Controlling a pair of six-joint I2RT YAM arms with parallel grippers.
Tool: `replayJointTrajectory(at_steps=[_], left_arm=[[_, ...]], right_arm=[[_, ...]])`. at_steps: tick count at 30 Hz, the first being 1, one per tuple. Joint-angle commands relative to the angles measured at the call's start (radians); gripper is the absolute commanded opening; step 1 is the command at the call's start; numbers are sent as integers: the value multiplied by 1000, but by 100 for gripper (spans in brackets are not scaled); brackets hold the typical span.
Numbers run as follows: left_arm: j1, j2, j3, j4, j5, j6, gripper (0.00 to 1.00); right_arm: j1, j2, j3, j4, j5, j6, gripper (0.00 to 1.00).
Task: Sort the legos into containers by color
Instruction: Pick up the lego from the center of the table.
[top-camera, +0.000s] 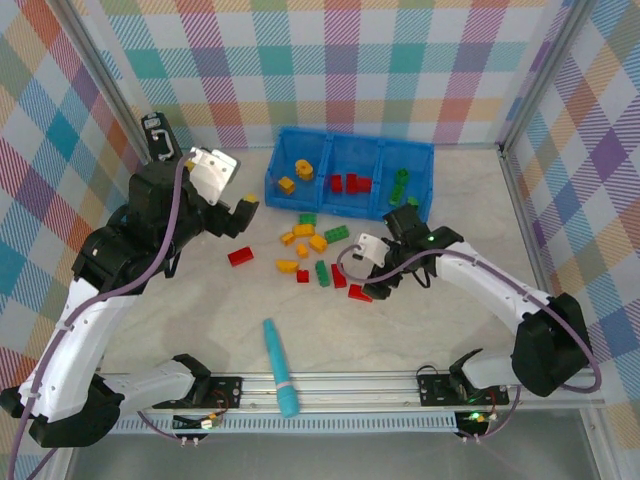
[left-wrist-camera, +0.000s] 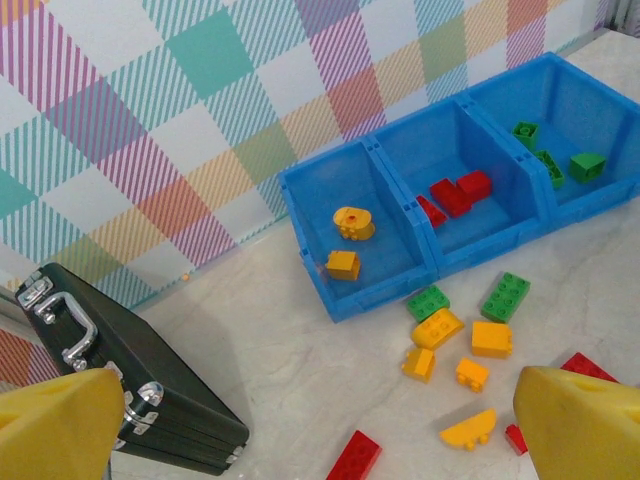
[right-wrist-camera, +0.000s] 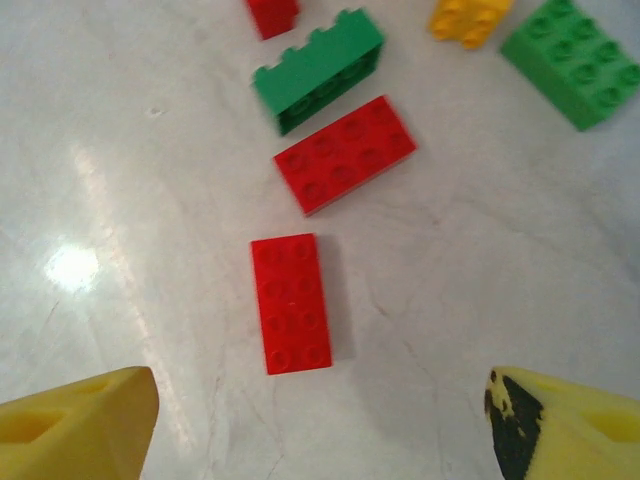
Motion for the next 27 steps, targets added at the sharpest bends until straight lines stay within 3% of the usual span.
replayJointTrajectory(at_steps=[1, 4, 16, 27], left_arm=[[-9, -19, -16, 11, 2, 8, 100], [-9, -16, -7, 2, 3, 5, 100], [-9, -28, -25, 17, -2, 13, 100], [-9, -33, -40, 27, -23, 27, 100]], right_arm=[[9, 21, -18, -20, -84, -116, 88], [28, 46, -23, -5, -118, -147, 89], [97, 244, -28, 127, -12, -198, 85], [109, 332, -54, 178, 77, -230, 71]])
